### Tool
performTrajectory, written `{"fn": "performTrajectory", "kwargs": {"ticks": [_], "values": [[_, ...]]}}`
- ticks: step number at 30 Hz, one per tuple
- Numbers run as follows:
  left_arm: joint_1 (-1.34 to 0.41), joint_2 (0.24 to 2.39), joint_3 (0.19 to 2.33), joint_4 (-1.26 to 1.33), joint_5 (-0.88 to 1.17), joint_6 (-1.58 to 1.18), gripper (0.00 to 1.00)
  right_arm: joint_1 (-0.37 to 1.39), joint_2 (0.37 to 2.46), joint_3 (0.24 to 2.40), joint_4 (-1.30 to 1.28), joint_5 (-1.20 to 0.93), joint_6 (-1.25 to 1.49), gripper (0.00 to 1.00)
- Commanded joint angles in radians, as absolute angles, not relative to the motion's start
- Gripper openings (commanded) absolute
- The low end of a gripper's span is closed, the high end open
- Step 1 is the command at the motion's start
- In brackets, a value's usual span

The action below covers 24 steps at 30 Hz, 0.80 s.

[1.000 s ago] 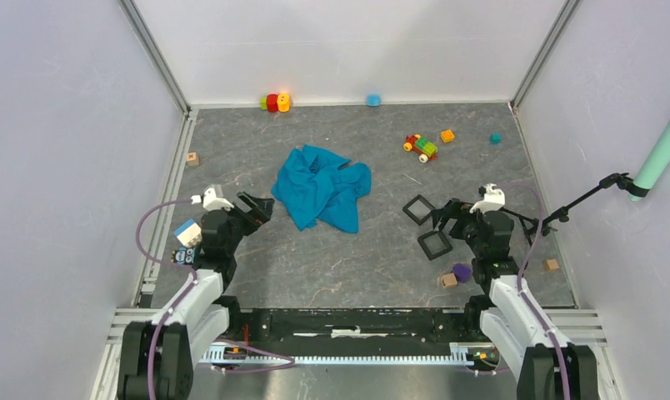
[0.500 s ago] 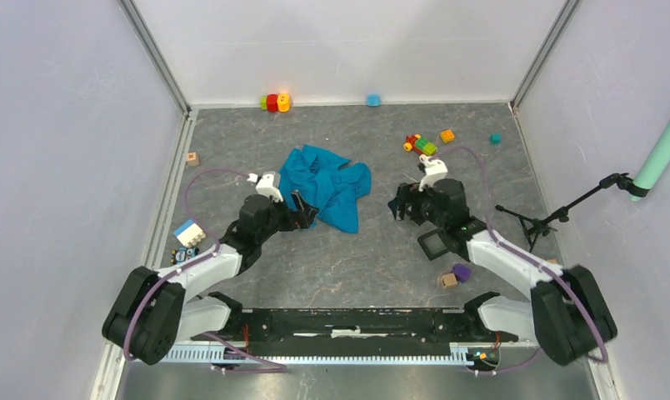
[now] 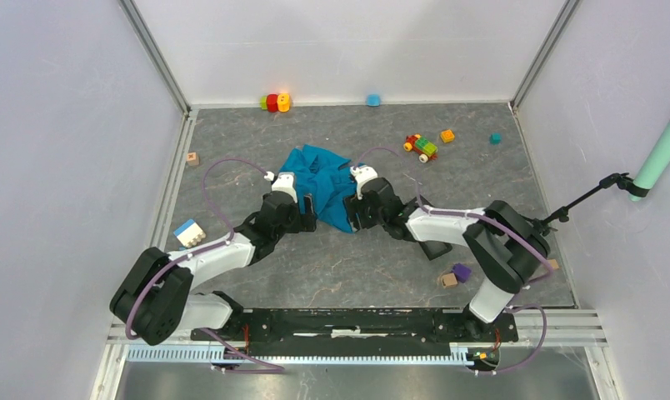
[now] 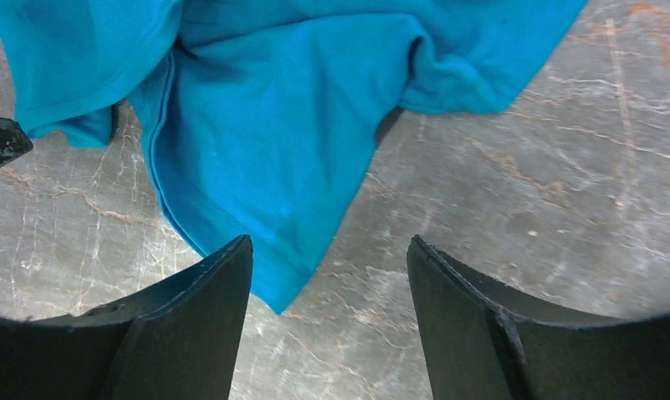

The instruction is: Remove the brooch from the garment

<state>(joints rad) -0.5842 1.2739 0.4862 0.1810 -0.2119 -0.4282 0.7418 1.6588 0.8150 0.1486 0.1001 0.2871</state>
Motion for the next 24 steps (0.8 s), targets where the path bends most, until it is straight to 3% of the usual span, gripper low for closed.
{"fn": "performTrajectory", "kwargs": {"ticks": [1,6,9,10,14,15,24], "values": [[-0.588,1.301,0.539,0.144,-0.275,-0.389,0.9,0.793,1.735,0.902,0.125,0.207,0.309,0.73],[-0.587,1.33,0.555,0.129,-0.287,-0.389,0.91,0.845,1.8,0.943,0.088,0.268,0.315,0.71],[-0.587,1.354,0.573,0.105,-0.299,-0.393,0.91,0.859,1.818,0.942,0.085,0.28,0.321,0.59],[-0.586,1.36,0.579,0.099,-0.301,-0.395,0.91,0.861,1.824,0.943,0.083,0.285,0.324,0.52],[-0.588,1.378,0.581,0.103,-0.273,-0.406,0.89,0.859,1.8,0.931,0.075,0.319,0.33,0.03],[-0.588,1.381,0.584,0.104,-0.265,-0.407,0.89,0.86,1.777,0.923,0.078,0.34,0.333,0.0],[-0.645,1.32,0.57,0.108,-0.337,-0.351,0.84,0.856,1.606,0.853,0.051,0.431,0.296,0.0]]}}
